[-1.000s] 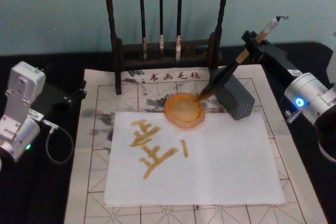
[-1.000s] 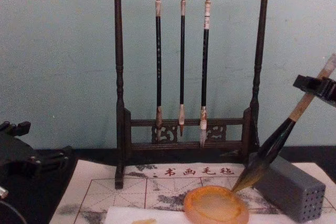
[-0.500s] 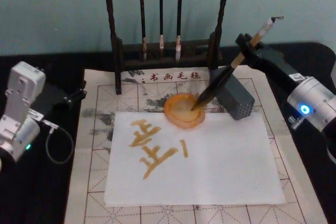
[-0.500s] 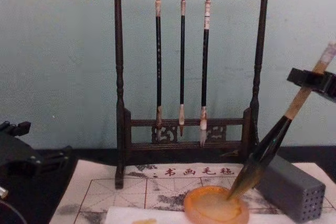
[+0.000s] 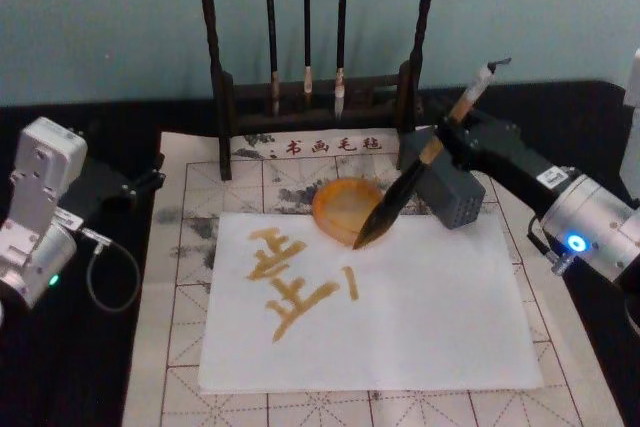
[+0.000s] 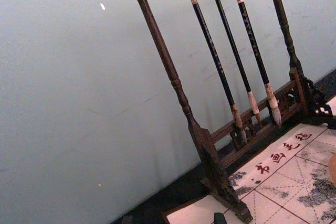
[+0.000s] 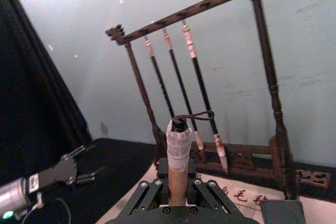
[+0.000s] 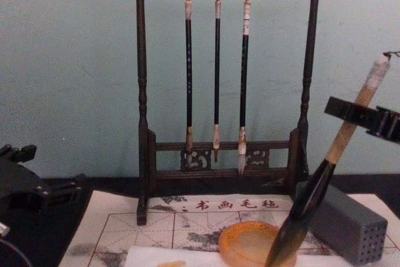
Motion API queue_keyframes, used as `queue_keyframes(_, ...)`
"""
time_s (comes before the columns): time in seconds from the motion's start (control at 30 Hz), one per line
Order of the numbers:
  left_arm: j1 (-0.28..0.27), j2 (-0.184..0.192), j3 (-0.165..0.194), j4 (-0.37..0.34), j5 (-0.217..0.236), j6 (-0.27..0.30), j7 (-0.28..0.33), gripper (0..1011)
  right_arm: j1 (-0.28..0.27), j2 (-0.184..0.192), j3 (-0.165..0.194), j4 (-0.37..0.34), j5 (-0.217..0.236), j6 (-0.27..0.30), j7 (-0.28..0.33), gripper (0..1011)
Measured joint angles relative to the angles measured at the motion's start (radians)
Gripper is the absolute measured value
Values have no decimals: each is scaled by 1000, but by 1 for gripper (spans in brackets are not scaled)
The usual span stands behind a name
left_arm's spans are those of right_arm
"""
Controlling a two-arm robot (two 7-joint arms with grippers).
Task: Pick up the brush from the inkstone, write on the paper, then place the brush back to its original position.
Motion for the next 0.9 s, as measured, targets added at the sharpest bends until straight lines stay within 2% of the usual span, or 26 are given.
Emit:
queue_keyframes(0.23,0,0,0,0,0,0,0,1001,-15,14,-19,-6,-48,-40,27,197)
queue_keyframes(0.47,0,0,0,0,0,0,0,1001,-20,12,-35,-2,-106,-74,47,195)
queue_keyframes(0.9,0,0,0,0,0,0,0,1001,-20,-13,-35,8,-149,-86,53,195)
